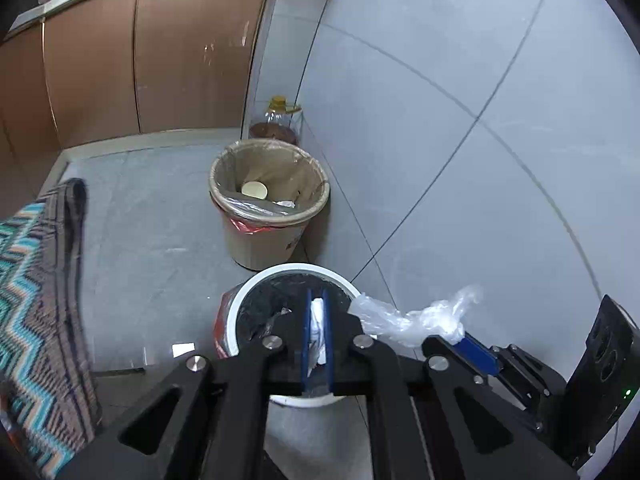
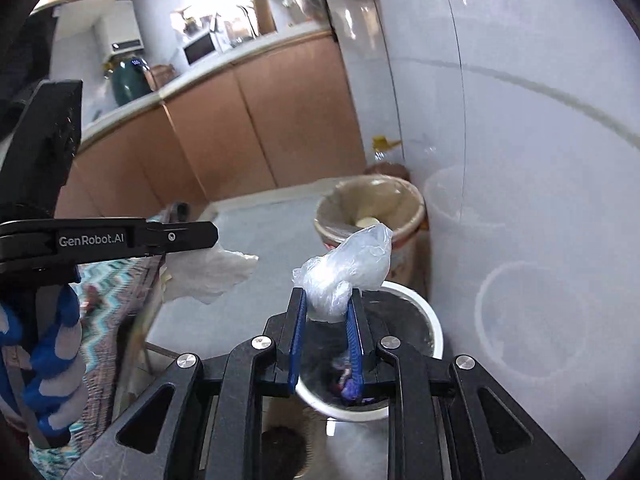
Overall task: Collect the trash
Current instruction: 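Carry both items over the white-rimmed bin and open both grippers, then move both tools back over the remaining trash on the rug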
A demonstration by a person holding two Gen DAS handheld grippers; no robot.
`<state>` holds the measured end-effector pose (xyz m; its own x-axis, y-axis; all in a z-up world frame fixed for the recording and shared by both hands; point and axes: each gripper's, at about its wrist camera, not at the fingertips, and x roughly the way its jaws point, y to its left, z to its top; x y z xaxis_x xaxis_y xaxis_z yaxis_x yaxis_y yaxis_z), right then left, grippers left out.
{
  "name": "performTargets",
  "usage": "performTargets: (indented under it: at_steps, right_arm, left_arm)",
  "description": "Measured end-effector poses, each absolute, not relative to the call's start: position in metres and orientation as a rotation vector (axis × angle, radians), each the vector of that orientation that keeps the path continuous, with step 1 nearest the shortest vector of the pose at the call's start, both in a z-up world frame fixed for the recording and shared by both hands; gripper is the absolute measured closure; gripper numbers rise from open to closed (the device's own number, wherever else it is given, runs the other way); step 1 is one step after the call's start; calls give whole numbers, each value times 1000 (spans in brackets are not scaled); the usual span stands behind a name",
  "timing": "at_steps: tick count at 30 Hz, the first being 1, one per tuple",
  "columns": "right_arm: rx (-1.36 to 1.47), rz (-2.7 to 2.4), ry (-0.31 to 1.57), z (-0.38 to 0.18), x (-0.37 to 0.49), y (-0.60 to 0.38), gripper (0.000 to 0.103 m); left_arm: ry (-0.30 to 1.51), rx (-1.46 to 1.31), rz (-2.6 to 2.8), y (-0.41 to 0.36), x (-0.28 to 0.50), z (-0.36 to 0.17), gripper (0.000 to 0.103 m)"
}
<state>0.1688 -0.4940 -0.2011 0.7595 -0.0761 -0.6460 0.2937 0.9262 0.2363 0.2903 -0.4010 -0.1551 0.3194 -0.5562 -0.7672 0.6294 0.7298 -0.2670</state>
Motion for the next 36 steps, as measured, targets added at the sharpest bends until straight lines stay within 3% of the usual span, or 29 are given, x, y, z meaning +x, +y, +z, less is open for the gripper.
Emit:
performTargets:
  at_steps: [4,5,13,22,36]
  right_arm:
    - [356,-227,722,-223,189,-507,81]
    - [357,-232,732,-227,193,-508,80]
    - [368,-254,747,-237,197,-518,71]
    - [340,-255,696,-205,179,-497,56]
    - [269,-250,593,-137,134,-451,40]
  left_arm:
    - [1005,55,-781,-413,309,-176,73]
    - [1011,42,-782,-414,313,-180,72]
    - [1006,26,-761,-407,320,-185,70]
    - [818,114,-646,-376,283,-138,69]
    - [571,143,-552,-302,204,-62,50]
